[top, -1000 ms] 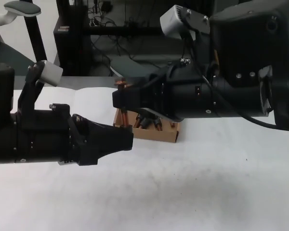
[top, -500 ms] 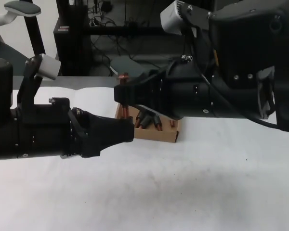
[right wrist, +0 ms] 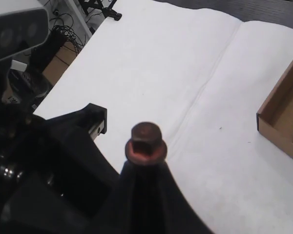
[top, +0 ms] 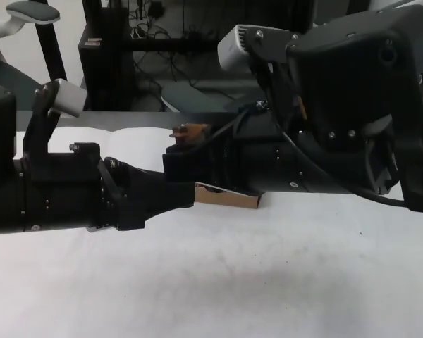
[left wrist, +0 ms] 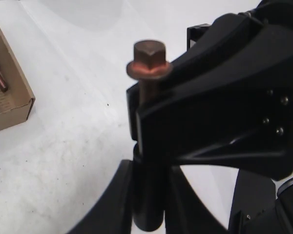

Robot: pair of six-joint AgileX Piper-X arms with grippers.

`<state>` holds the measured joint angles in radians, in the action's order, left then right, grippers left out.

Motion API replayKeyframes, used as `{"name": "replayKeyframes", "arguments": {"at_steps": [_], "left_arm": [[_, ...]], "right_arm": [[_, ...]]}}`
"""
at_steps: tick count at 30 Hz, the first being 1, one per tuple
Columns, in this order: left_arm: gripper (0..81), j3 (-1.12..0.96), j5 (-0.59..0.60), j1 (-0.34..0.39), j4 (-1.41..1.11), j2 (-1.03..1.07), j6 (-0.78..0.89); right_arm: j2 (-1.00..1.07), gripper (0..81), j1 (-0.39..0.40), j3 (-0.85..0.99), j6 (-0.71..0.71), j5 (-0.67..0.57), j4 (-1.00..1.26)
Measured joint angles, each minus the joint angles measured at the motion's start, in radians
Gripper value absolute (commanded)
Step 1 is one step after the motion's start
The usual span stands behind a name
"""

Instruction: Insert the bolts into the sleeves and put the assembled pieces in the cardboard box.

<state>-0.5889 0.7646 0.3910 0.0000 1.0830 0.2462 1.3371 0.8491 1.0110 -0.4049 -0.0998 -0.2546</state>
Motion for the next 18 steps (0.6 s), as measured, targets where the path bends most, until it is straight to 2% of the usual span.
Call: {"name": "replayKeyframes", "arguments": {"at_steps": [8, 9, 10, 11, 13, 14, 18], "left_arm": [[1.7, 0.000, 0.000, 0.000, 0.000, 0.000, 0.000], [1.7, 0.000, 0.000, 0.000, 0.000, 0.000, 0.000], [1.7, 0.000, 0.000, 0.000, 0.000, 0.000, 0.000], [1.7, 0.000, 0.000, 0.000, 0.000, 0.000, 0.000], [1.7, 0.000, 0.000, 0.000, 0.000, 0.000, -0.002], [1.7, 0.000, 0.000, 0.000, 0.000, 0.000, -0.004], [1.7, 0.003, -0.005, 0.000, -0.007, 0.000, -0.009]], "right_arm": [[-0.001, 0.7, 0.001, 0.000, 0.000, 0.000, 0.000], [-0.001, 5.5, 0.001, 0.000, 0.000, 0.000, 0.000], [-0.001, 14.6, 0.001, 0.000, 0.000, 0.000, 0.000], [-0.001, 28.0, 0.001, 0.000, 0.000, 0.000, 0.000], [-0.001, 60.5, 0.004, 0.000, -0.006, -0.009, 0.000], [-0.004, 70.0, 0.008, 0.000, -0.008, -0.019, 0.002], [-0.013, 70.0, 0.013, 0.006, -0.043, -0.027, 0.015]]}}
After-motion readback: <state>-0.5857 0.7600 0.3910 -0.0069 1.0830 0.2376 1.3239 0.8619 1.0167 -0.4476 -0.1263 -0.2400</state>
